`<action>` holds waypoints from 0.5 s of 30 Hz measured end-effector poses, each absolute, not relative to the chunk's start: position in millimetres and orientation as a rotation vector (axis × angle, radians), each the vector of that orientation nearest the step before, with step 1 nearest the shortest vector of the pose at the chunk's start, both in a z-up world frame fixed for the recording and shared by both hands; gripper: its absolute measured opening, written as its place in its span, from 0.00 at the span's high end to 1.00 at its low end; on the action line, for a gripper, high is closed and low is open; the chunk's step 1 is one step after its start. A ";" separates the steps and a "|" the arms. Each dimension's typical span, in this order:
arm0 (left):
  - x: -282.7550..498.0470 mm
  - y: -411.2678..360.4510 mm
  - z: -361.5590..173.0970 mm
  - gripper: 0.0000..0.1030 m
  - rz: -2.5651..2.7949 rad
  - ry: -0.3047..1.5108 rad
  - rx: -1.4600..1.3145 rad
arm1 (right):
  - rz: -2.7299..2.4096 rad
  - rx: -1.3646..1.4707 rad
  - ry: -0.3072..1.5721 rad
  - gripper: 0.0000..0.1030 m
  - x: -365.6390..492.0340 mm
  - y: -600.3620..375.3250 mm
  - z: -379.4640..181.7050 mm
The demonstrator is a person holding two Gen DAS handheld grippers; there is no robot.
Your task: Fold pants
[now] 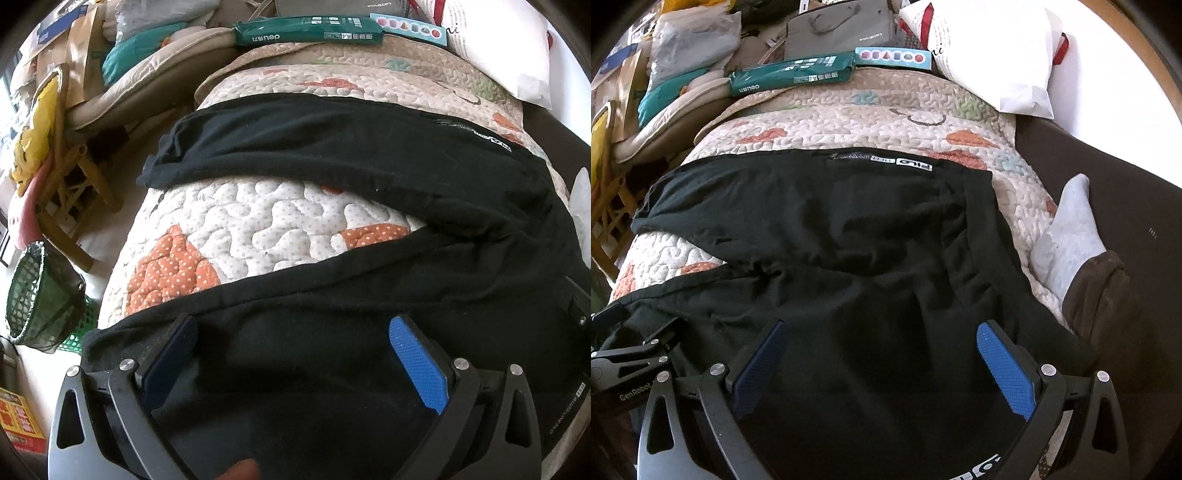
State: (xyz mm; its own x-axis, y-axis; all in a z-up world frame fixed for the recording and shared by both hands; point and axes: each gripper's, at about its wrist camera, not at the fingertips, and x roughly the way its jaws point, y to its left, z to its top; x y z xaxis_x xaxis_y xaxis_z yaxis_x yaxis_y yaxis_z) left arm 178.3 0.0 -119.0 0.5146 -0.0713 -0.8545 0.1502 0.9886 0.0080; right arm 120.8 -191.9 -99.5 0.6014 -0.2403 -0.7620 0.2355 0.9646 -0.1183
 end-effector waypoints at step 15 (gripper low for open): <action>175.9 0.8 -121.5 0.00 -0.121 1.002 0.070 | -0.268 0.011 0.886 0.00 116.6 -191.0 -103.0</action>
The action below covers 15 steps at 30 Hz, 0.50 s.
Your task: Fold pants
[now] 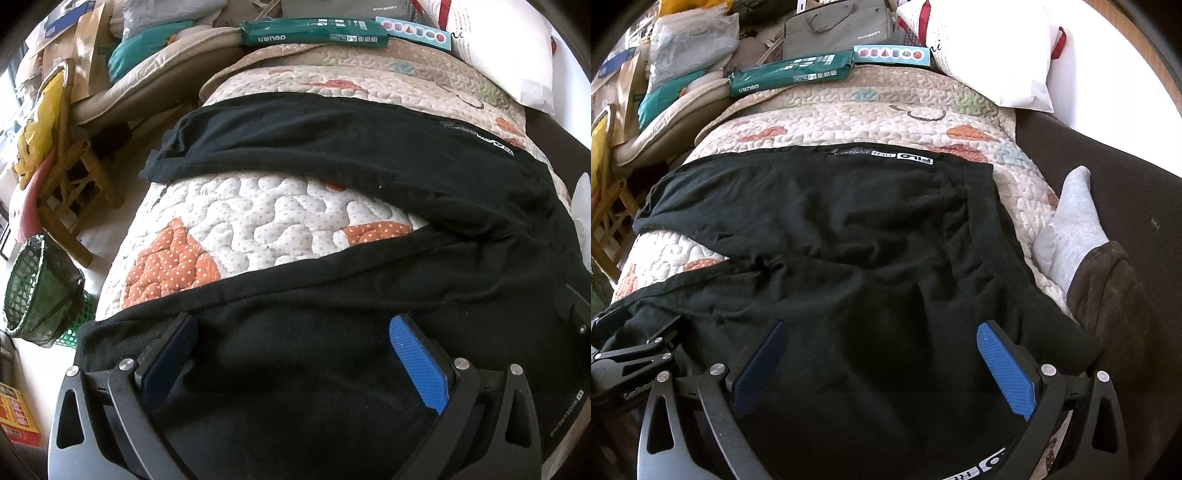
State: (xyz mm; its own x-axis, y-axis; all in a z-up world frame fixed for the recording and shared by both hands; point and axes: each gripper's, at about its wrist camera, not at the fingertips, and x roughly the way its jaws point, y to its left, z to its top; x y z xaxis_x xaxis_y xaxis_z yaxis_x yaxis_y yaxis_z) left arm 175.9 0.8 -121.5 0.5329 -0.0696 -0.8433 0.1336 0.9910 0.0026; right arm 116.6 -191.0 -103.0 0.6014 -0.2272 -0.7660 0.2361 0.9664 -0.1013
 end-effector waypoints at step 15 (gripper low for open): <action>162.3 1.6 -125.2 0.00 -0.119 0.914 0.072 | -0.274 0.004 0.852 0.00 112.9 -188.3 -102.0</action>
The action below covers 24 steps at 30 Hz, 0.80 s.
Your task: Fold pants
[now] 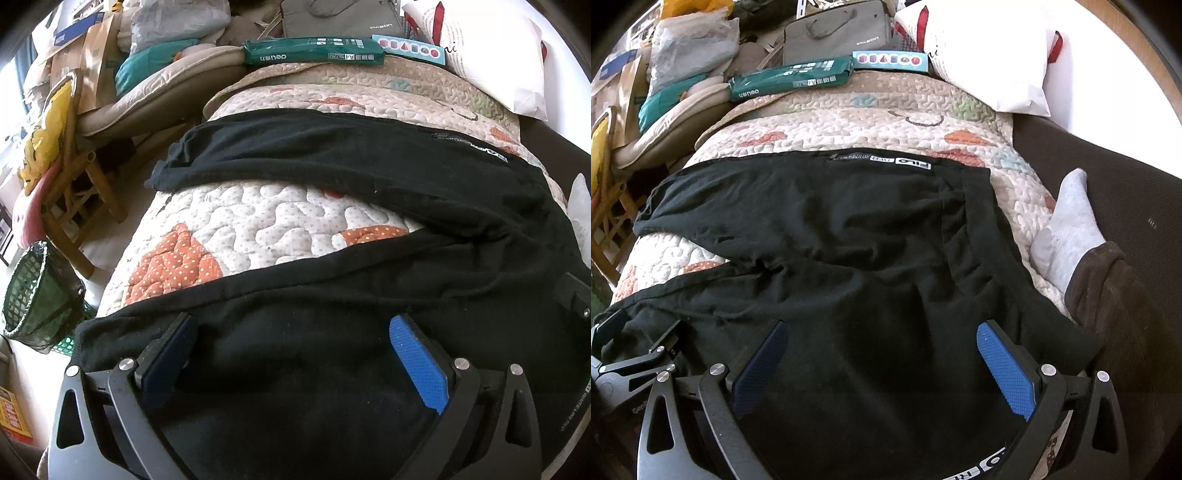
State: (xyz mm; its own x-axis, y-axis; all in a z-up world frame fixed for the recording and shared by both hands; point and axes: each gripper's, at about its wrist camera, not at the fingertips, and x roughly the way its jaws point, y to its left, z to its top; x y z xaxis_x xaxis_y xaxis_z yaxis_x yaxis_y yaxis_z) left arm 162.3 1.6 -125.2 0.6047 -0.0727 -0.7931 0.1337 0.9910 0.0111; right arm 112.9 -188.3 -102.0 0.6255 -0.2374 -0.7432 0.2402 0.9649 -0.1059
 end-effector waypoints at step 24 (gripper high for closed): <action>162.2 1.6 -125.1 0.00 -0.127 0.909 0.055 | -0.506 -0.237 0.871 0.00 121.0 -183.0 -78.2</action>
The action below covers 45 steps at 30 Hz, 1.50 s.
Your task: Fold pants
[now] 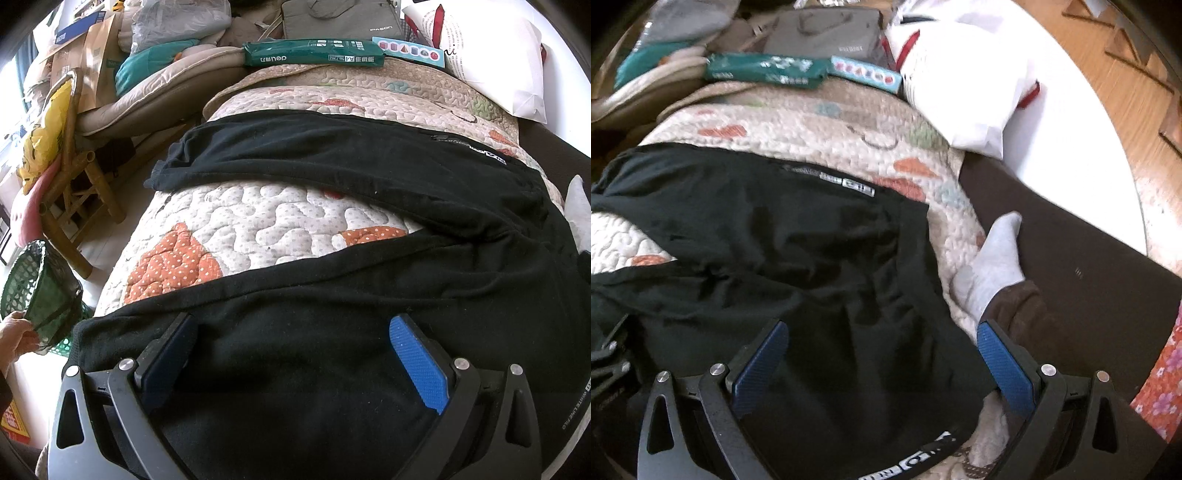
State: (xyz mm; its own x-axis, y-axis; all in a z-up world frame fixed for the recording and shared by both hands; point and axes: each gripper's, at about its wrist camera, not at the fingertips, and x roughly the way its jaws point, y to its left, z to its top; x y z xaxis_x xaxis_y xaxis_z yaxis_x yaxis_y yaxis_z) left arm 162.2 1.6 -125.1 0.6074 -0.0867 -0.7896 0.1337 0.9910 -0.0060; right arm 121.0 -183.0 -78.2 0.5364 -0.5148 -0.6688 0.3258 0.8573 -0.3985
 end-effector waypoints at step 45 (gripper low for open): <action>161.5 2.7 -125.9 0.00 -0.127 0.908 0.056 | -0.634 -0.079 0.912 0.00 120.8 -239.0 -85.5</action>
State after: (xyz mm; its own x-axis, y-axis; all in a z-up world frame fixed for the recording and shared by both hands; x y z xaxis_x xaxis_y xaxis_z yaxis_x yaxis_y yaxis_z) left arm 161.5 2.7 -125.9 0.6081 -0.0867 -0.7891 0.1338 0.9910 -0.0057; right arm 120.8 -239.0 -85.5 0.4447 -0.5432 -0.7122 0.4784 0.8163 -0.3238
